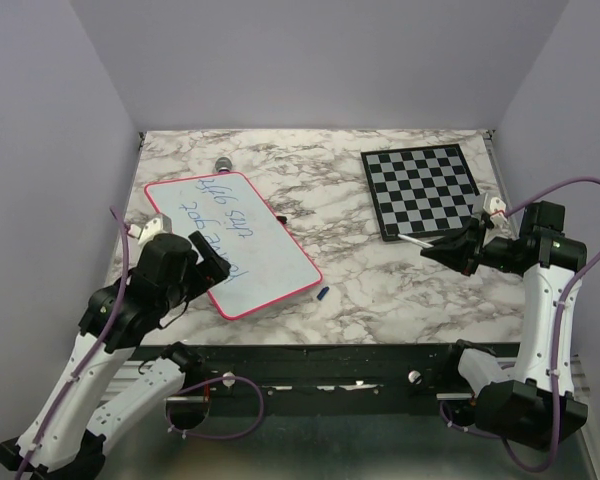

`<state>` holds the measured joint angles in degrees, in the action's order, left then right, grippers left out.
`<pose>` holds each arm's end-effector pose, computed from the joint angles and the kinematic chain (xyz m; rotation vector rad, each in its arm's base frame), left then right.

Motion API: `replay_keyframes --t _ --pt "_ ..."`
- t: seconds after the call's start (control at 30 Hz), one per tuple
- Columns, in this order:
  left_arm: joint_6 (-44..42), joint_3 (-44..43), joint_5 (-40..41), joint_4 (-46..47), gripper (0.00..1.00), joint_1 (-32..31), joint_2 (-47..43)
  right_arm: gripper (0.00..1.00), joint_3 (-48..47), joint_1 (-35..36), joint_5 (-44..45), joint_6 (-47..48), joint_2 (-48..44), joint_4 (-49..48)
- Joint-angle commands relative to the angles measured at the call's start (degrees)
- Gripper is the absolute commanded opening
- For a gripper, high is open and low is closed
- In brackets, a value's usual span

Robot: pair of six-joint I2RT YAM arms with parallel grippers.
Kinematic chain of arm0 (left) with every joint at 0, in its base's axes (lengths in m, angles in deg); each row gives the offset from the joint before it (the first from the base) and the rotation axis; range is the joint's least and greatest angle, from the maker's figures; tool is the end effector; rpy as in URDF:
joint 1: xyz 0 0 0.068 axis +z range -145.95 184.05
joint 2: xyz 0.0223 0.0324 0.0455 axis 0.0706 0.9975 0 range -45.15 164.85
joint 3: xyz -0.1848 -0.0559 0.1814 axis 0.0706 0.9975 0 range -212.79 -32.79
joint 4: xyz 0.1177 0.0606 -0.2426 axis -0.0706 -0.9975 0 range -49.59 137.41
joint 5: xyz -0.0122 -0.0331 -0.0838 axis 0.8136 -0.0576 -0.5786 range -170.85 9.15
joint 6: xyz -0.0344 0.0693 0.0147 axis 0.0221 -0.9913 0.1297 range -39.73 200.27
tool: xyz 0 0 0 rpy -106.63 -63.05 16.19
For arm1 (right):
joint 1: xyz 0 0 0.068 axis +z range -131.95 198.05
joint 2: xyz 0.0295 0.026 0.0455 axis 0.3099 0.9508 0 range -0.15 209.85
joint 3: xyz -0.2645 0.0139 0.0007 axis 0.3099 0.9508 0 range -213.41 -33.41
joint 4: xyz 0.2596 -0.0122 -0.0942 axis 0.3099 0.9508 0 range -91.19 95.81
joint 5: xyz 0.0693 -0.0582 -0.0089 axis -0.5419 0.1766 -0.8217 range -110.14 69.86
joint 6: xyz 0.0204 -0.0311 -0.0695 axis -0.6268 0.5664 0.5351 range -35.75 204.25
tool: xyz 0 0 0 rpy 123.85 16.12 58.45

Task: Write a sentence on the whiteboard
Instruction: Adjust the whiteboard on the whiteboard stand.

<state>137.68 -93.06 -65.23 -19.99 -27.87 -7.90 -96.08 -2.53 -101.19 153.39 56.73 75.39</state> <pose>0.1220 -0.0546 0.3283 -0.6514 2.2650 -0.4660 0.1747 0.0058 0.3340 -0.9669 1.5167 0.8660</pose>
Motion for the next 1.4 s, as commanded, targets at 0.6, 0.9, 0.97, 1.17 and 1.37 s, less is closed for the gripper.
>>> replay_keyframes --t 0.6,0.9,0.97,1.17,1.37 --pt "-33.50 4.10 -37.33 30.29 0.98 50.99 18.64 0.01 0.27 0.28 -0.42 1.87 -1.16 10.79" --pt "-35.96 9.11 -42.15 32.76 0.75 54.59 23.12 0.01 0.10 0.28 -0.33 2.05 -1.95 10.79" --pt "-35.70 10.69 -44.60 34.77 0.72 54.95 23.91 0.00 0.18 0.28 -0.33 2.05 -2.04 10.79" --pt "-33.51 14.38 -50.76 40.32 0.63 56.44 25.85 0.00 0.19 0.27 -0.33 2.05 -2.13 10.79" --pt "-29.28 16.76 -57.18 47.79 0.42 57.85 28.04 0.01 0.36 0.28 -0.24 2.05 -2.30 10.79"
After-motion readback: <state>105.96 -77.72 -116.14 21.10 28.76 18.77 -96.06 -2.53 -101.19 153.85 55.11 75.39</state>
